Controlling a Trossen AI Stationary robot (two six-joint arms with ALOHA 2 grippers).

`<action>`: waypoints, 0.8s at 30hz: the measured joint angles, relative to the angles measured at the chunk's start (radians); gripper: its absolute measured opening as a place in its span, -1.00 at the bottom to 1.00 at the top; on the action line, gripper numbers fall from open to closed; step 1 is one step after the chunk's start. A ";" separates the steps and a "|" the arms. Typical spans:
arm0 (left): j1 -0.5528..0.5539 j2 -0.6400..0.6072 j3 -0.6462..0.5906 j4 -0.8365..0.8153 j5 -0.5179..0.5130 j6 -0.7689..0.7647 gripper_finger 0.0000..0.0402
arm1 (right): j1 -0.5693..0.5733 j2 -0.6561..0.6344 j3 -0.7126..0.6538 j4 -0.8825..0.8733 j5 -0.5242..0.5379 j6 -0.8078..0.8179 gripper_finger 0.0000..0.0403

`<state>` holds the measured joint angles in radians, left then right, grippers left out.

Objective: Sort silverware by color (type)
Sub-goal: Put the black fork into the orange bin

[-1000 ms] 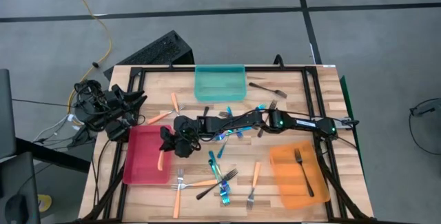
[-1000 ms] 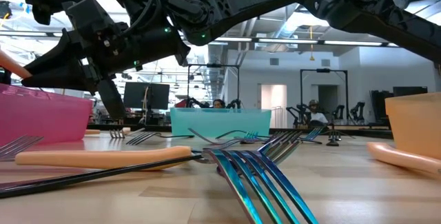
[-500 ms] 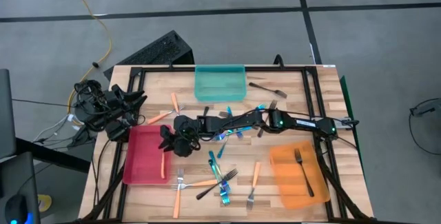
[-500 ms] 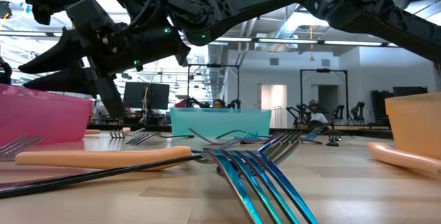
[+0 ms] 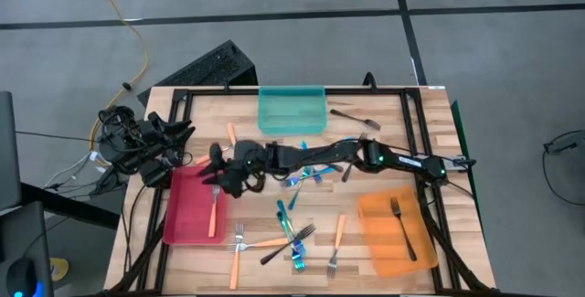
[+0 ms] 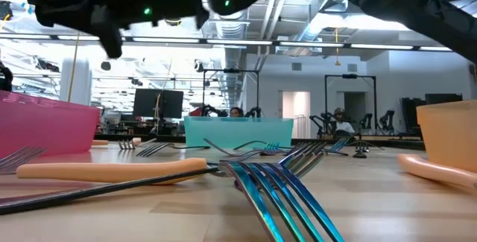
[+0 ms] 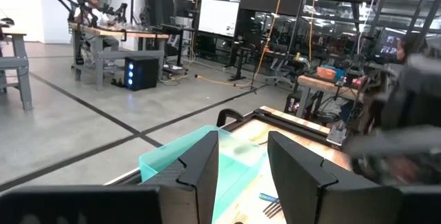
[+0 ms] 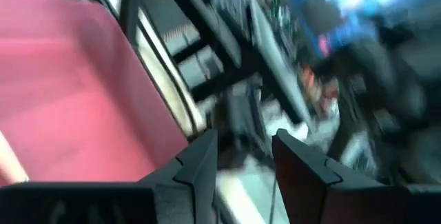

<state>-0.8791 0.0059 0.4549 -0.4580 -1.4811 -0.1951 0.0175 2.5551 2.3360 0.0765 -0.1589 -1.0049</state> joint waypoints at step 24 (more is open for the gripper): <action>0.000 0.000 0.000 0.000 0.000 0.004 -0.44 | -0.126 -0.082 -0.008 -1.011 0.055 -0.072 -0.21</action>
<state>-0.8791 0.0063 0.4549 -0.4583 -1.4807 -0.1908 -0.1083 2.4727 2.3281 -0.9345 -0.1036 -1.0767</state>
